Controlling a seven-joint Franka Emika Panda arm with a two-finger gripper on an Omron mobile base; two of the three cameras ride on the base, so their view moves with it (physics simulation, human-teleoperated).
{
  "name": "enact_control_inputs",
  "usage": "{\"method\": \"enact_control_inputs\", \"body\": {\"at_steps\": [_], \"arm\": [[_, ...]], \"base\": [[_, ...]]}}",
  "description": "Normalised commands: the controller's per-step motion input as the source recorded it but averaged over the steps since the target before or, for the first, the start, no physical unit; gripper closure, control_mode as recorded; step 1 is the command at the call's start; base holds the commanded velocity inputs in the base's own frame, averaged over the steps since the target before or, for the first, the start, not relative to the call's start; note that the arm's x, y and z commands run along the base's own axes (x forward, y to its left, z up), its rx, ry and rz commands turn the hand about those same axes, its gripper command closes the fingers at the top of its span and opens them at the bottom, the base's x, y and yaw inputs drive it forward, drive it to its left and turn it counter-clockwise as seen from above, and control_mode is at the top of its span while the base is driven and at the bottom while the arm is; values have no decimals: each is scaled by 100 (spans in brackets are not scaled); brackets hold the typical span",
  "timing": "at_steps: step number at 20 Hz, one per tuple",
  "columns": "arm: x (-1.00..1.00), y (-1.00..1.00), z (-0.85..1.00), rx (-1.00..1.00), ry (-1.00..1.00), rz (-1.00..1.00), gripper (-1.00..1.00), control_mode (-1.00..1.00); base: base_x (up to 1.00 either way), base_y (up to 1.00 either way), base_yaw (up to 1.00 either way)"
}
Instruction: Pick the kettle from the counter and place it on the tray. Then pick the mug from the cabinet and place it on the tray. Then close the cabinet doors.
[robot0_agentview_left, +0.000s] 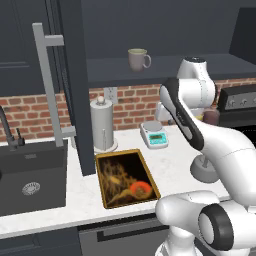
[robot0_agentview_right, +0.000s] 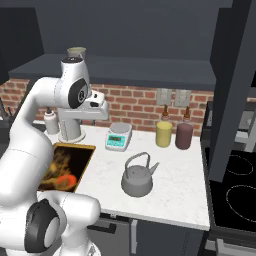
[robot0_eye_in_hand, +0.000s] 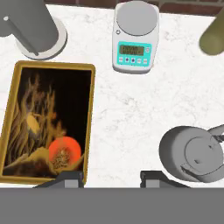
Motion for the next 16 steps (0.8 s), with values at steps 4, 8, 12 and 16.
{"method": "enact_control_inputs", "body": {"at_steps": [4, 8, 12, 16], "arm": [[-14, -22, -1, -1, 1, -10, -100, -100], [0, -84, -36, -7, 3, -56, -100, -100], [0, -94, -60, -2, 0, -70, -100, -100], [0, -71, -40, 0, 5, -45, -100, -100]], "base": [[0, 0, 0], [0, 0, 0], [0, 0, 0], [0, 0, 0]]}}
